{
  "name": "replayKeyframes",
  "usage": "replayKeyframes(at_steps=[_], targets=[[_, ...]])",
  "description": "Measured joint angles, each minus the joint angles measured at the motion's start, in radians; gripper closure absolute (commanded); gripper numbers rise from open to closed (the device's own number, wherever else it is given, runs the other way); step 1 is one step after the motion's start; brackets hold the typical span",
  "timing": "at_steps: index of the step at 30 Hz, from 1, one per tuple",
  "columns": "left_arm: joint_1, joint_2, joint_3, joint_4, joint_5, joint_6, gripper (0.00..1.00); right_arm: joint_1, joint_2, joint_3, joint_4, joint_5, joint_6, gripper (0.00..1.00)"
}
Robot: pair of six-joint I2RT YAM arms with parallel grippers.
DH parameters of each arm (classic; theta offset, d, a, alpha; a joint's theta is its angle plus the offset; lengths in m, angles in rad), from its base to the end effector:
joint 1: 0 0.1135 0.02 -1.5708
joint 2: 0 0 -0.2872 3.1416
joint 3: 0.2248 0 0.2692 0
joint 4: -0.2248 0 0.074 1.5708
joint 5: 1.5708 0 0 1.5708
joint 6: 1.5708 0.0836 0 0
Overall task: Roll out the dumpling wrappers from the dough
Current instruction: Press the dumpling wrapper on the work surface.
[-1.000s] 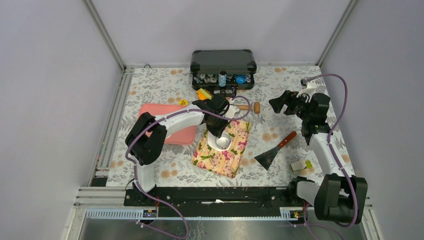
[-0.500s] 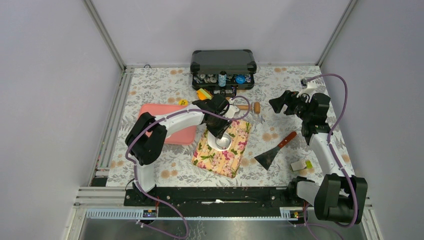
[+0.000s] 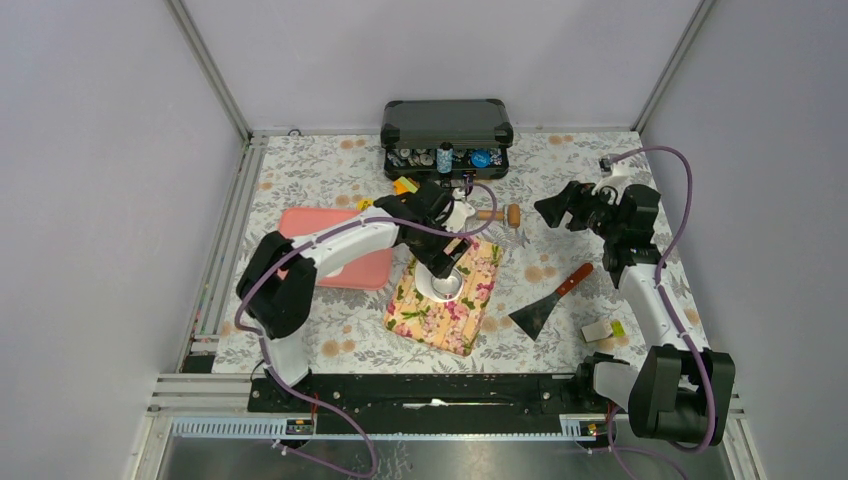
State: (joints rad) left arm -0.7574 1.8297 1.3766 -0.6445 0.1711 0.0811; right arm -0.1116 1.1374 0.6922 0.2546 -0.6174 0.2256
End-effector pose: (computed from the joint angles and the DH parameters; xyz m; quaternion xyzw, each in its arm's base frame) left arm 0.3005 -0.3037 0.1910 0.4126 0.8765 -0.1558 0.1928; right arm 0.3052 0.0145 0.2884 -0.0674 0.7568 0.2685 0.5922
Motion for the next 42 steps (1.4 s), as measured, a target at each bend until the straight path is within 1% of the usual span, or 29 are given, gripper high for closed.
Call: replayKeyframes(at_steps=[2, 3, 4, 6, 7, 8, 10, 12, 14, 16, 18, 22, 25, 29, 33, 38, 42], targets=[[0.010, -0.038, 0.000, -0.013, 0.001, 0.006, 0.12, 0.007, 0.010, 0.017, -0.019, -0.037, 0.002, 0.22], [0.019, -0.061, 0.000, -0.018, 0.005, 0.008, 0.16, 0.012, 0.013, 0.026, -0.032, -0.056, -0.002, 0.30], [0.031, -0.082, 0.001, -0.022, 0.012, 0.008, 0.30, 0.021, 0.013, 0.031, -0.037, -0.070, -0.007, 0.40], [0.071, -0.135, 0.003, -0.028, 0.051, 0.005, 0.74, 0.060, 0.013, 0.036, -0.044, -0.117, -0.024, 0.66], [0.094, -0.157, 0.005, -0.030, 0.072, 0.000, 0.96, 0.086, 0.013, 0.036, -0.046, -0.140, -0.032, 0.81], [0.121, -0.179, 0.005, -0.029, 0.103, 0.000, 1.00, 0.126, 0.013, 0.035, -0.048, -0.167, -0.029, 0.99], [0.164, -0.208, 0.005, -0.026, 0.162, -0.010, 1.00, 0.201, 0.016, 0.023, -0.020, -0.222, -0.019, 1.00], [0.200, -0.217, 0.005, -0.021, 0.233, -0.015, 1.00, 0.273, 0.034, -0.011, 0.061, -0.282, 0.026, 1.00], [0.208, -0.206, 0.005, -0.018, 0.308, -0.022, 1.00, 0.341, 0.093, -0.050, 0.175, -0.346, 0.097, 1.00], [0.206, -0.178, 0.004, -0.015, 0.397, -0.027, 1.00, 0.393, 0.188, -0.070, 0.286, -0.396, 0.189, 1.00], [0.204, -0.132, 0.002, -0.006, 0.484, -0.035, 1.00, 0.423, 0.297, -0.080, 0.404, -0.440, 0.302, 1.00], [0.209, -0.048, -0.046, 0.031, 0.618, -0.059, 1.00, 0.436, 0.532, -0.101, 0.745, -0.514, 0.591, 1.00], [0.223, -0.004, -0.082, 0.043, 0.689, -0.072, 1.00, 0.436, 0.653, -0.105, 0.911, -0.544, 0.735, 1.00], [0.237, 0.005, -0.121, 0.091, 0.734, -0.106, 1.00, 0.436, 0.712, -0.107, 1.011, -0.556, 0.818, 1.00], [0.244, 0.018, -0.127, 0.137, 0.761, -0.133, 1.00, 0.436, 0.748, -0.108, 1.051, -0.556, 0.838, 1.00], [0.250, 0.048, -0.143, 0.191, 0.783, -0.160, 1.00, 0.441, 0.789, -0.108, 1.041, -0.555, 0.827, 1.00], [0.261, 0.058, -0.172, 0.224, 0.795, -0.180, 1.00, 0.452, 0.792, -0.108, 0.964, -0.553, 0.763, 1.00]])
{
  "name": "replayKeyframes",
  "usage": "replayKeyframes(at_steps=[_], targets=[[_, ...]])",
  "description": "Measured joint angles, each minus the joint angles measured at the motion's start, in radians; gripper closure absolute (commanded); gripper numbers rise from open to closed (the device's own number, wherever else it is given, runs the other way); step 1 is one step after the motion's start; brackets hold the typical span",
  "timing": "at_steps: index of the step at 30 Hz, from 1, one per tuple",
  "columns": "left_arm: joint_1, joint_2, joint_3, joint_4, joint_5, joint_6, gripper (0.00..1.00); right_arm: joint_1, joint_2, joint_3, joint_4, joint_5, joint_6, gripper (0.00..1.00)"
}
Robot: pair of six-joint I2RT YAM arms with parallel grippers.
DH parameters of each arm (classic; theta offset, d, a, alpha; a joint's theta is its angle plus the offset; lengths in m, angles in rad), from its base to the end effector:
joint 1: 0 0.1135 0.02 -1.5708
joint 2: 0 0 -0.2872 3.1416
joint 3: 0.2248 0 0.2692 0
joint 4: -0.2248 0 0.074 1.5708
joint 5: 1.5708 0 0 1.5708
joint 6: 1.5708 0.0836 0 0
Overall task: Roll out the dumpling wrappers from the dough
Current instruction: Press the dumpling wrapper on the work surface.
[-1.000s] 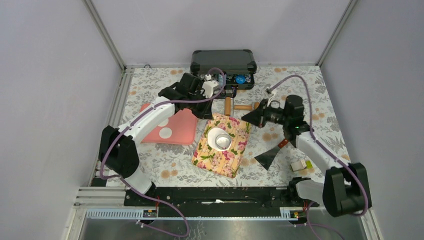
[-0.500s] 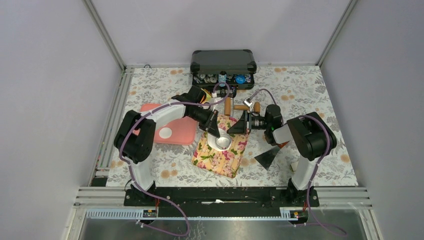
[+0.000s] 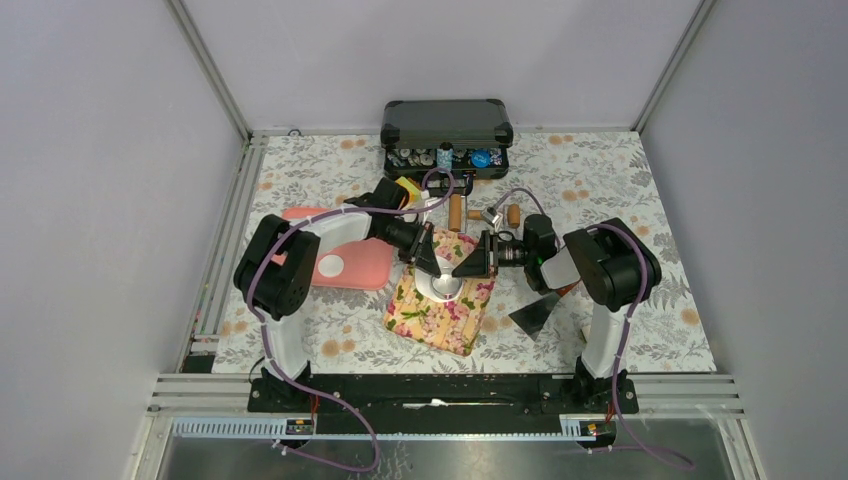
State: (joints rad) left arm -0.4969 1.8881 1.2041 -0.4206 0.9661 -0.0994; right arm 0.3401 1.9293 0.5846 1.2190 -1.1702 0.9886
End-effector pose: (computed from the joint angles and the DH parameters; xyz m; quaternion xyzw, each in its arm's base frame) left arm 0.3237 -0.2538 0.1585 0.2753 0.8235 -0.4921 0.0628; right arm 0.2985 0.1873 0.1268 -0.1470 0.7091 0.6661 0.1786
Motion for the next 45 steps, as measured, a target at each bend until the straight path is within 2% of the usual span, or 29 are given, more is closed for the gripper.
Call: replayKeyframes(at_steps=[10, 33, 45], targets=[[0.019, 0.022, -0.022, 0.040, 0.012, -0.030, 1.00, 0.009, 0.025, 0.011, -0.242, 0.008, -0.175, 1.00], [0.018, 0.066, -0.021, 0.057, -0.007, -0.088, 1.00, 0.011, 0.037, 0.051, -0.324, -0.002, -0.227, 1.00], [0.011, 0.092, -0.001, 0.048, -0.017, -0.120, 1.00, 0.011, 0.036, 0.111, -0.509, -0.026, -0.344, 1.00]])
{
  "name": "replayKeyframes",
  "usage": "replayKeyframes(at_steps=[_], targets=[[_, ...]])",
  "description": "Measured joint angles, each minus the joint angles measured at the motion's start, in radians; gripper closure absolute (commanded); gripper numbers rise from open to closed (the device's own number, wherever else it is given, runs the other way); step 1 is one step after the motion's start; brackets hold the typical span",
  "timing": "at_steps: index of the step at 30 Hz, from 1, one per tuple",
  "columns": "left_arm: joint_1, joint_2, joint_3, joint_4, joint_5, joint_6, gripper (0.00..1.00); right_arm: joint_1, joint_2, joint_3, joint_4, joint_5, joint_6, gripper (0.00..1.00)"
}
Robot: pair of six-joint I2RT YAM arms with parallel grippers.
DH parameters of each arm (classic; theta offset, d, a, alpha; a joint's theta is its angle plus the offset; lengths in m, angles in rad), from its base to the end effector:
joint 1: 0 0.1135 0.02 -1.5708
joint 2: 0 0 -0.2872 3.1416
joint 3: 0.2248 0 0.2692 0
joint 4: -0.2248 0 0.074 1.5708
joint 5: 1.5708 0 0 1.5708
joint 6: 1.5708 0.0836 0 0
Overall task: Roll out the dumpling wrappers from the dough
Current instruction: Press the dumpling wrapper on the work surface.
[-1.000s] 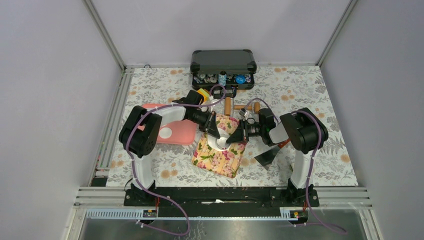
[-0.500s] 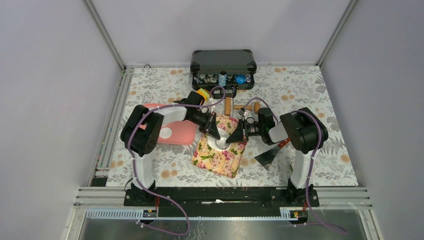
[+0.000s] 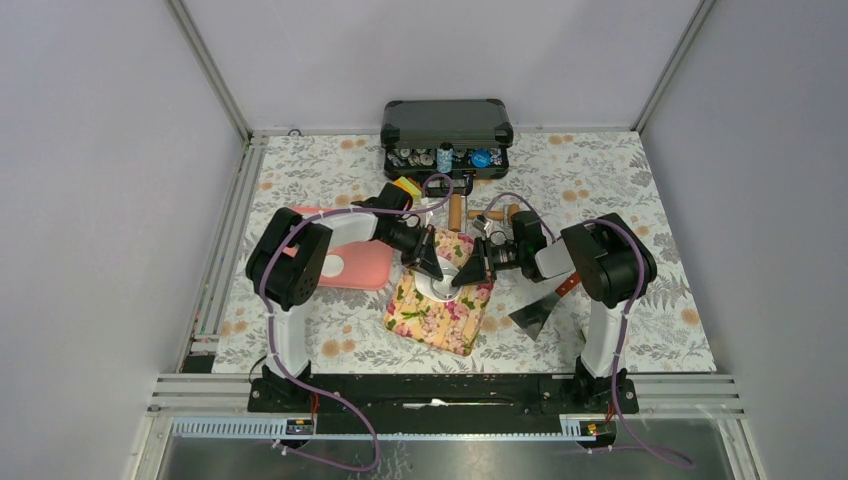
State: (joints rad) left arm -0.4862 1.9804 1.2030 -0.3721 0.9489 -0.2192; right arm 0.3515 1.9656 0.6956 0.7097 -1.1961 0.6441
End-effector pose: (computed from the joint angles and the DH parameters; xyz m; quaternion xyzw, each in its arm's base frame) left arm 0.3340 -0.2534 0.1237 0.2105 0.8494 -0.4835 0.0202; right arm 0.3057 0.1950 0.0902 -0.1642 0.7552 0.6239 0.1162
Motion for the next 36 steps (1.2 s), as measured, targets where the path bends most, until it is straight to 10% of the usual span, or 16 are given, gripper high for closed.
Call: replayKeyframes(at_steps=[36], targets=[[-0.011, 0.058, 0.042, -0.024, 0.008, -0.058, 1.00, 0.006, -0.016, 0.059, -0.177, 0.000, -0.126, 1.00]])
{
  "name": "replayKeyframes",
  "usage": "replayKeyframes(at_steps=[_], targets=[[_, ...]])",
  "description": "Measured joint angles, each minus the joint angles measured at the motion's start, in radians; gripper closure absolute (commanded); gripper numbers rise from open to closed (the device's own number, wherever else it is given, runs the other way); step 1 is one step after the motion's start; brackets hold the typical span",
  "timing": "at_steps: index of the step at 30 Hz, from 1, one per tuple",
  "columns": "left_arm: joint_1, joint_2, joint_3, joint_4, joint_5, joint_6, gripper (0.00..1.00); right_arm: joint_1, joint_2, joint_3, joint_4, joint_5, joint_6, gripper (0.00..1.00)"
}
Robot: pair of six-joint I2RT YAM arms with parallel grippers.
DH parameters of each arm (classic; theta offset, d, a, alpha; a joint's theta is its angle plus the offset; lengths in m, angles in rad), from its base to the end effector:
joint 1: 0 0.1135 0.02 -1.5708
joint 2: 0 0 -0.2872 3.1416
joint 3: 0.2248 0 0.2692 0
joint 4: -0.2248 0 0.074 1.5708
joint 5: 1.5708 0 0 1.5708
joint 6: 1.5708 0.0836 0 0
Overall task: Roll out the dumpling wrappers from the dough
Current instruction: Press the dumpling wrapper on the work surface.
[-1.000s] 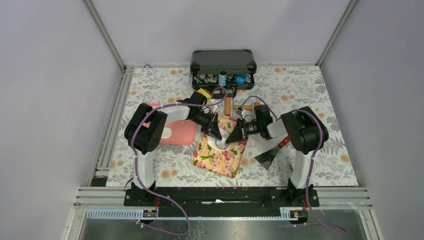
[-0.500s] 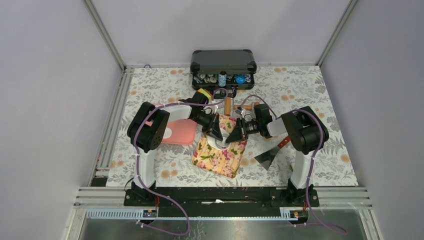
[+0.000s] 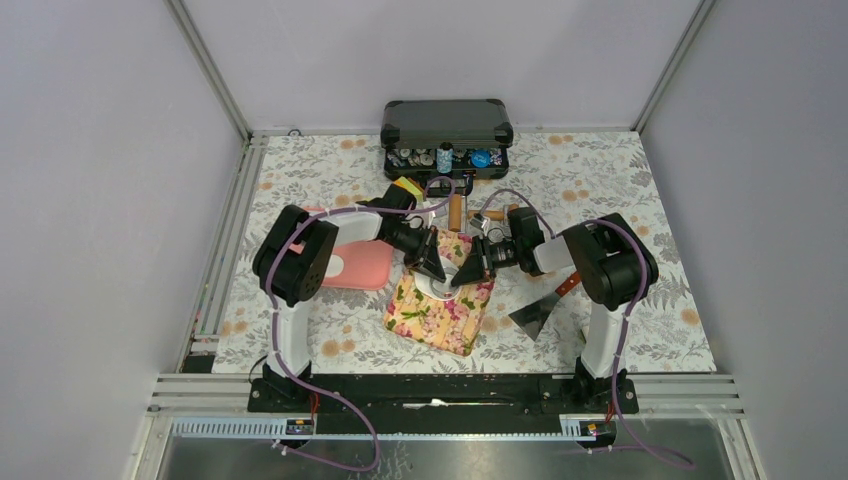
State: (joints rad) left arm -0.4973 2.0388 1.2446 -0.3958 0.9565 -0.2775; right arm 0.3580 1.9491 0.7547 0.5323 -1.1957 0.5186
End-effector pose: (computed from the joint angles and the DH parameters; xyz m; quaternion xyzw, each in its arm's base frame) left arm 0.3380 -0.2612 0.1113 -0.1822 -0.8569 0.4819 0.0152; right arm 0.3107 0.1993 0.0941 -0.1867 0.7601 0.6119 0.1138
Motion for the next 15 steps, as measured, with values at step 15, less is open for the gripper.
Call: replayKeyframes(at_steps=[15], targets=[[-0.022, -0.146, -0.102, 0.065, -0.117, 0.079, 0.89, 0.031, -0.073, 0.000, 0.005, 0.005, 0.019, 1.00]])
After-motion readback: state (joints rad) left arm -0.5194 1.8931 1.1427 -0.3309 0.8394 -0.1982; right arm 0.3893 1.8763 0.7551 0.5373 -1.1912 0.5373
